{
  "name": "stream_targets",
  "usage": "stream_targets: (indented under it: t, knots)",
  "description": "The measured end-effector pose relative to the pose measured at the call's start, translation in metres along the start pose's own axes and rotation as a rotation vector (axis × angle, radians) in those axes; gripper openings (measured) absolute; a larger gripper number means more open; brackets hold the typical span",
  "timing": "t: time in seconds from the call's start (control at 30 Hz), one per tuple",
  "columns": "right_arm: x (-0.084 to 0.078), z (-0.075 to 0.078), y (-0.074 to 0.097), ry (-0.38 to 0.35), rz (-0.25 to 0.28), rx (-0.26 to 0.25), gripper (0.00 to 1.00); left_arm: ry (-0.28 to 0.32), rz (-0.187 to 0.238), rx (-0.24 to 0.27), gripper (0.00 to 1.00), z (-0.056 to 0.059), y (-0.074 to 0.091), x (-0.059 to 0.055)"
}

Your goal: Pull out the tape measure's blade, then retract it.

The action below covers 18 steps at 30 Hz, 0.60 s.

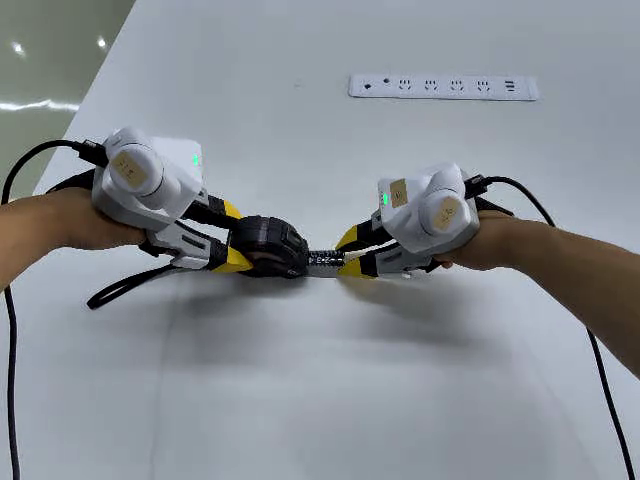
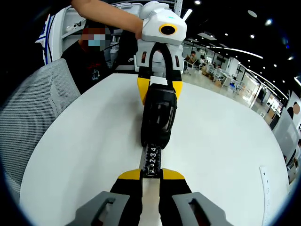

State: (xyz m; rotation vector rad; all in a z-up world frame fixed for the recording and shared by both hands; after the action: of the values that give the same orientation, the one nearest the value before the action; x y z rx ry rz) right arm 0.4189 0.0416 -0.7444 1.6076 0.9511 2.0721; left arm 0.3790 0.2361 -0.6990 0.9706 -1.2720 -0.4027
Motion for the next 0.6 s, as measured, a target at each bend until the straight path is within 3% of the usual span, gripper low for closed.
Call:
stream_targets:
  t: [0.6]
  knots:
    - [-0.015,-0.007,0.017,-0.024,-0.01,-0.004,0.09,0.0,-0.001,-0.003,0.24,0.0,-0.001,0.001]
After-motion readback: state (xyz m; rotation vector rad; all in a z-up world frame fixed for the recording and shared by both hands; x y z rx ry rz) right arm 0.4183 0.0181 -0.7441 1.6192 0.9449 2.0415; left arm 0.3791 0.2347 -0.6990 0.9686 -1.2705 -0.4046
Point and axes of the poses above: the centre of the closed fingertips' face, and the gripper's own axes: y roughly backward along the fingers, z roughly to its right, x roughly out of its top, the point moved 8 cm from there along y, roughly backward along the fingers, and after that the axes turned 1 degree about y, right-handed, at the moved point
